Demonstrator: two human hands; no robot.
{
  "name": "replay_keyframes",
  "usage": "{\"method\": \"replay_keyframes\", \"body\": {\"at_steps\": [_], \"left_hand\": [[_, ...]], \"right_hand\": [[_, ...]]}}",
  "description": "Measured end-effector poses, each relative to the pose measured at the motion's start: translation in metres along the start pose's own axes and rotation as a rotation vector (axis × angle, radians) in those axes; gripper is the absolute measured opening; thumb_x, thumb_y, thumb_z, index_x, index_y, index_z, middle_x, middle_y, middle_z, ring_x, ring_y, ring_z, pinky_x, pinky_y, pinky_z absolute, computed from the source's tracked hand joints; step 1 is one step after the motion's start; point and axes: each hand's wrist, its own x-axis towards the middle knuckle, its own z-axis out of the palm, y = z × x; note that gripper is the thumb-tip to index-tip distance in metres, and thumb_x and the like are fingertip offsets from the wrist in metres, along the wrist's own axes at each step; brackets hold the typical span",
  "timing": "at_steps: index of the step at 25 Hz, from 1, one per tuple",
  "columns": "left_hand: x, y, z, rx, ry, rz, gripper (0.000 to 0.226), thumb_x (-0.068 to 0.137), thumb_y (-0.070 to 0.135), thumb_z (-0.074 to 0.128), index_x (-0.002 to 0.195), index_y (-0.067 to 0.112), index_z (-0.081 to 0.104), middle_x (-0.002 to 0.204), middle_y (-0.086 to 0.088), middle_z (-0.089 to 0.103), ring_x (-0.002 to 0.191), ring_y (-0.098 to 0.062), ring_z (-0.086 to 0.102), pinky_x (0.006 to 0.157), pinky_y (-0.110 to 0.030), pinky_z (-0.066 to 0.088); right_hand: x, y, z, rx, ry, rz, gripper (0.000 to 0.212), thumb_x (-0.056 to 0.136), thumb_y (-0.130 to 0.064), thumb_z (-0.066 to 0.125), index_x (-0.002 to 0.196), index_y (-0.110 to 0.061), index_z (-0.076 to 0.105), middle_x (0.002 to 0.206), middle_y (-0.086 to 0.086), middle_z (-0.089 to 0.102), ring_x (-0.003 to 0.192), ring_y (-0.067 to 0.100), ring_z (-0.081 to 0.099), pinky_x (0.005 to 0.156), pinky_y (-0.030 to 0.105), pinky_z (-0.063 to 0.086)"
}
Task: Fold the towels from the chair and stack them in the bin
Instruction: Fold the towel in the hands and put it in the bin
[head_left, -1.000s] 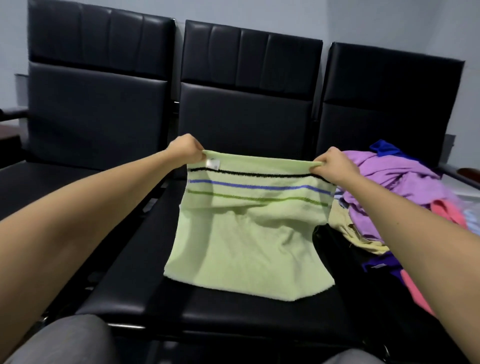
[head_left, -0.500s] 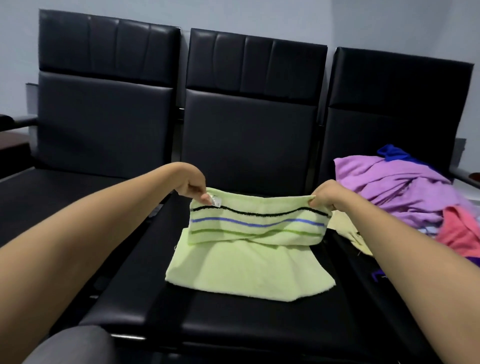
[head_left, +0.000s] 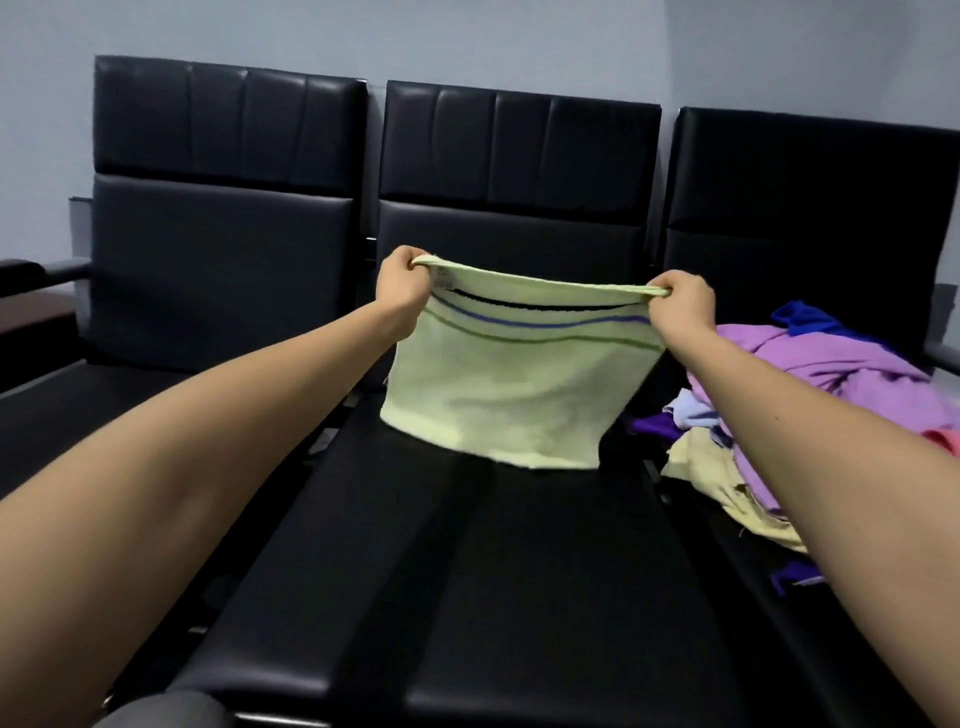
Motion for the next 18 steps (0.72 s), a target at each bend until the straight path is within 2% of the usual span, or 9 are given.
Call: {"method": "replay_keyframes", "body": {"at_steps": [2,4,6,7,9,10,12,14,18], "left_hand": [[-0.003,0.001,-0.012,0.033,0.023,0.089,0.027,0.090,0.000,0.039,0.103,0.010,0.060,0.094,-0.001,0.057,0.082,-0.013,0.049,0.058,-0.014,0.038],[-0.010,0.006,-0.027,0.089,0.027,0.172,0.028,0.090,0.001,0.038,0.102,0.010,0.061,0.096,-0.004,0.059,0.083,-0.014,0.050,0.059,-0.018,0.039],[-0.021,0.017,-0.043,0.168,-0.022,0.217,0.030,0.088,-0.002,0.038,0.098,0.012,0.063,0.092,-0.005,0.061,0.078,-0.013,0.054,0.058,-0.018,0.043],[-0.028,0.024,-0.052,0.218,-0.091,0.211,0.030,0.086,-0.003,0.038,0.096,0.013,0.062,0.085,-0.005,0.060,0.069,-0.012,0.058,0.053,-0.016,0.045],[-0.038,0.039,-0.070,0.419,-0.331,0.139,0.023,0.088,-0.002,0.041,0.090,0.011,0.059,0.070,-0.004,0.058,0.044,-0.004,0.056,0.039,-0.014,0.045],[-0.043,0.045,-0.079,0.573,-0.475,0.093,0.018,0.090,0.000,0.043,0.085,0.009,0.057,0.062,-0.003,0.058,0.035,-0.002,0.051,0.034,-0.014,0.041],[-0.052,0.050,-0.091,0.834,-0.760,-0.040,0.018,0.094,0.004,0.045,0.080,0.008,0.055,0.055,-0.003,0.058,0.033,-0.001,0.048,0.033,-0.012,0.036],[-0.063,0.043,-0.093,0.974,-0.987,-0.195,0.017,0.097,0.007,0.046,0.082,0.010,0.054,0.062,-0.003,0.056,0.040,0.000,0.055,0.036,-0.011,0.036],[-0.080,0.009,-0.083,1.143,-1.297,-0.413,0.018,0.097,0.007,0.048,0.081,0.014,0.053,0.068,0.003,0.058,0.055,0.001,0.063,0.043,-0.010,0.041]], "right_hand": [[-0.006,0.001,-0.009,-0.026,-0.034,-0.070,0.032,0.085,0.008,0.043,0.102,-0.002,0.069,0.106,0.017,0.067,0.103,0.030,0.059,0.070,0.020,0.035],[-0.017,-0.001,-0.024,-0.032,-0.055,-0.147,0.030,0.084,0.006,0.047,0.100,-0.002,0.070,0.101,0.017,0.068,0.098,0.030,0.061,0.070,0.022,0.037],[-0.026,-0.004,-0.043,-0.045,-0.102,-0.180,0.028,0.082,0.006,0.049,0.097,-0.004,0.071,0.091,0.017,0.070,0.086,0.028,0.066,0.073,0.027,0.048],[-0.031,-0.005,-0.054,-0.069,-0.174,-0.176,0.026,0.081,0.006,0.051,0.095,-0.004,0.071,0.080,0.014,0.069,0.073,0.021,0.067,0.068,0.026,0.051],[-0.041,-0.006,-0.074,-0.152,-0.417,-0.131,0.016,0.083,0.006,0.056,0.089,-0.002,0.068,0.054,0.006,0.060,0.041,0.004,0.057,0.043,0.014,0.044],[-0.047,-0.006,-0.082,-0.200,-0.564,-0.095,0.012,0.084,0.007,0.058,0.086,-0.001,0.067,0.048,0.004,0.056,0.033,0.001,0.050,0.037,0.012,0.038],[-0.061,-0.002,-0.092,-0.290,-0.844,-0.029,0.015,0.087,0.006,0.058,0.076,-0.004,0.062,0.051,0.005,0.054,0.036,0.003,0.050,0.038,0.014,0.037],[-0.075,0.007,-0.091,-0.420,-1.078,0.026,0.023,0.089,0.004,0.056,0.070,-0.009,0.059,0.058,0.003,0.054,0.045,0.005,0.052,0.045,0.016,0.037],[-0.106,0.025,-0.064,-0.507,-1.404,0.236,0.021,0.093,0.004,0.048,0.082,-0.011,0.058,0.052,-0.004,0.062,0.047,0.001,0.060,0.048,0.014,0.046]]}}
